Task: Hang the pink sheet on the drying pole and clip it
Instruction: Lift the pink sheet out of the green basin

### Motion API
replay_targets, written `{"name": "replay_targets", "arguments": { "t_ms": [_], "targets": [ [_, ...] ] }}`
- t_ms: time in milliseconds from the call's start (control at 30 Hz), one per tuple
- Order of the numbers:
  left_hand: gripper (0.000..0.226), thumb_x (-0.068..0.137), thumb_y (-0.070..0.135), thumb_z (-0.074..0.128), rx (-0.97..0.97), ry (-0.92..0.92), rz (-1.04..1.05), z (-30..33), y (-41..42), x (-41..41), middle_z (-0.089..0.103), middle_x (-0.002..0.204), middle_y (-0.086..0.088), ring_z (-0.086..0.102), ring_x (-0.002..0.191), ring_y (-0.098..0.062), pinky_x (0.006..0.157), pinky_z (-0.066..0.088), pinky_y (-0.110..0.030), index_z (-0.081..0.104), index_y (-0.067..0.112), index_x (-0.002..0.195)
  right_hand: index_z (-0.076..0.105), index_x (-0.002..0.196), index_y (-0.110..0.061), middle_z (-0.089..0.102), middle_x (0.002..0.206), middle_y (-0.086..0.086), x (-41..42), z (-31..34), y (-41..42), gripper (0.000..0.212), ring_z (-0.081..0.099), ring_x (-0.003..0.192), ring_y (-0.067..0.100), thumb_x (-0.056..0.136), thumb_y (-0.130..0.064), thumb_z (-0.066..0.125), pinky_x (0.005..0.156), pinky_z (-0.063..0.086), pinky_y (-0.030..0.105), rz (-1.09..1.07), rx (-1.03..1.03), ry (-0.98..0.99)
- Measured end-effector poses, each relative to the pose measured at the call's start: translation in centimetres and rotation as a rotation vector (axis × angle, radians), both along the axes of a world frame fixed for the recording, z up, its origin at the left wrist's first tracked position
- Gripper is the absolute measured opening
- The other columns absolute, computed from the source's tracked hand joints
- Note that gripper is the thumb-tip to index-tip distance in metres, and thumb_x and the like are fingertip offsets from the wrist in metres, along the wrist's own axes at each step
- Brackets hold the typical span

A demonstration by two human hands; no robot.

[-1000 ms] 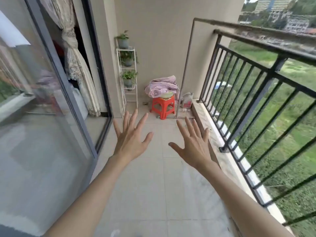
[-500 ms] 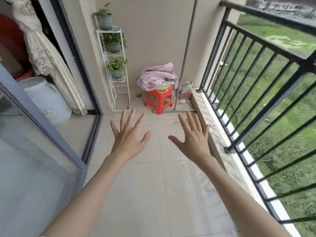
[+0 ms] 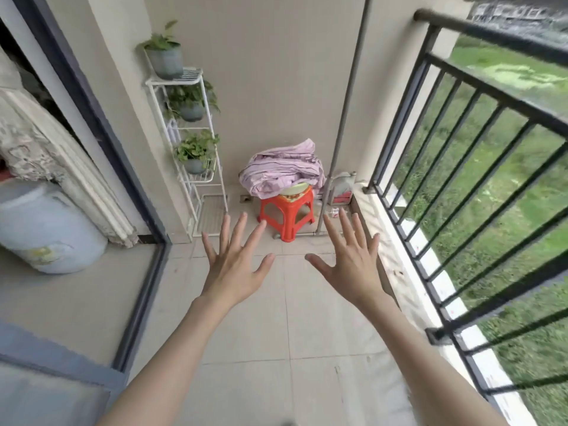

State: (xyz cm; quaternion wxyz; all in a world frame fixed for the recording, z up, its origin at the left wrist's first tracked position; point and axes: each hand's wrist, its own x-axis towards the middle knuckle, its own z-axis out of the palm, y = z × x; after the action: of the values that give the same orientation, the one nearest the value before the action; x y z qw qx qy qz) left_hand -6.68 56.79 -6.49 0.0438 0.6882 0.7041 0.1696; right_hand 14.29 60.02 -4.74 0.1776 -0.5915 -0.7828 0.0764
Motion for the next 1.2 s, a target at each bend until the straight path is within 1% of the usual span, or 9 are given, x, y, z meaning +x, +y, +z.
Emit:
{"name": "replay_targets", "arguments": {
  "t_ms": [167,300,600,800,900,967,1067,1133,1200],
  "targets": [
    [0.071,0.08,0.062,0.021,-0.012,-0.01,0.044,0.5,10.3,-1.9,-0.004,0.157,0.001,-0.019,0.142,-0.019,0.107,-0.015,-0.058,0.009,0.037,0.146,0.009,0.148,-0.036,-0.002,0.158,-0.004,-1.8,0.5,10.7,0.08,-0.008,0.145,0.022,0.084,-0.058,0.051,0.11,-0.002,0.061,0.047,-0.015,0.008],
    [0.078,0.073,0.067,0.009,-0.019,0.0,0.037,-0.4,18.3,-3.8,-0.004,0.157,0.001,-0.019,0.142,-0.02,0.107,-0.016,-0.057,0.008,0.038,0.146,0.006,0.148,-0.037,-0.005,0.158,-0.004,-4.0,-0.3,18.7,0.08,-0.01,0.145,0.02,0.084,-0.06,0.048,0.111,-0.002,0.059,0.056,-0.029,-0.008],
    [0.081,0.069,0.068,0.004,-0.099,0.115,-0.042,-3.4,38.5,-12.6,-0.009,0.157,-0.001,-0.017,0.142,-0.025,0.108,-0.015,-0.059,-0.001,0.041,0.145,0.005,0.147,-0.036,-0.002,0.158,-0.003,-11.5,-2.2,38.0,0.079,-0.008,0.145,0.022,0.085,-0.059,0.048,0.113,-0.003,0.057,-0.011,-0.059,-0.031],
    [0.083,0.069,0.068,0.007,-0.112,0.125,-0.104,-3.5,50.7,-15.9,-0.002,0.157,-0.001,-0.012,0.143,-0.026,0.107,-0.016,-0.058,0.011,0.037,0.146,0.008,0.147,-0.035,0.0,0.158,-0.003,-14.7,-3.5,48.6,0.08,-0.008,0.145,0.021,0.084,-0.061,0.048,0.112,-0.005,0.057,-0.062,-0.081,-0.028],
    [0.083,0.07,0.067,0.007,-0.139,0.123,-0.13,-5.0,55.6,-17.0,-0.001,0.157,-0.001,-0.012,0.143,-0.026,0.107,-0.016,-0.058,0.013,0.036,0.146,0.007,0.148,-0.034,-0.003,0.158,-0.003,-15.9,-4.9,53.3,0.08,-0.01,0.145,0.02,0.084,-0.062,0.046,0.111,-0.004,0.058,-0.08,-0.146,-0.022],
    [0.083,0.069,0.067,0.006,-0.177,0.133,-0.15,-6.2,58.9,-17.5,-0.001,0.157,-0.001,-0.013,0.143,-0.026,0.107,-0.016,-0.059,0.013,0.036,0.146,0.007,0.148,-0.034,-0.003,0.158,-0.003,-16.6,-6.1,56.6,0.081,-0.009,0.145,0.02,0.082,-0.068,0.04,0.111,0.0,0.059,-0.079,-0.184,-0.018],
    [0.086,0.068,0.068,0.004,-0.244,0.135,-0.167,-8.0,64.6,-18.5,-0.001,0.158,-0.001,-0.012,0.143,-0.028,0.106,-0.014,-0.061,0.012,0.034,0.146,0.006,0.148,-0.035,-0.003,0.158,-0.003,-17.4,-8.2,62.0,0.09,-0.008,0.145,0.021,0.069,-0.078,0.017,0.111,0.002,0.06,-0.076,-0.218,-0.009],
    [0.086,0.067,0.068,0.003,-0.289,0.17,-0.168,-9.1,68.4,-19.3,-0.004,0.158,-0.001,-0.013,0.143,-0.028,0.106,-0.015,-0.061,0.005,0.035,0.147,0.004,0.148,-0.035,-0.006,0.158,-0.004,-17.9,-9.7,65.7,0.087,-0.01,0.145,0.021,0.074,-0.077,0.023,0.111,0.0,0.058,-0.074,-0.261,-0.02],
    [0.078,0.076,0.067,0.011,-0.327,0.174,-0.163,-10.2,72.0,-19.7,-0.006,0.157,-0.002,-0.014,0.143,-0.028,0.106,-0.016,-0.06,0.002,0.034,0.147,0.001,0.147,-0.035,-0.008,0.158,-0.005,-18.5,-11.3,69.3,0.081,-0.011,0.144,0.02,0.082,-0.07,0.034,0.112,0.0,0.058,-0.058,-0.307,-0.017]
  ]
}}
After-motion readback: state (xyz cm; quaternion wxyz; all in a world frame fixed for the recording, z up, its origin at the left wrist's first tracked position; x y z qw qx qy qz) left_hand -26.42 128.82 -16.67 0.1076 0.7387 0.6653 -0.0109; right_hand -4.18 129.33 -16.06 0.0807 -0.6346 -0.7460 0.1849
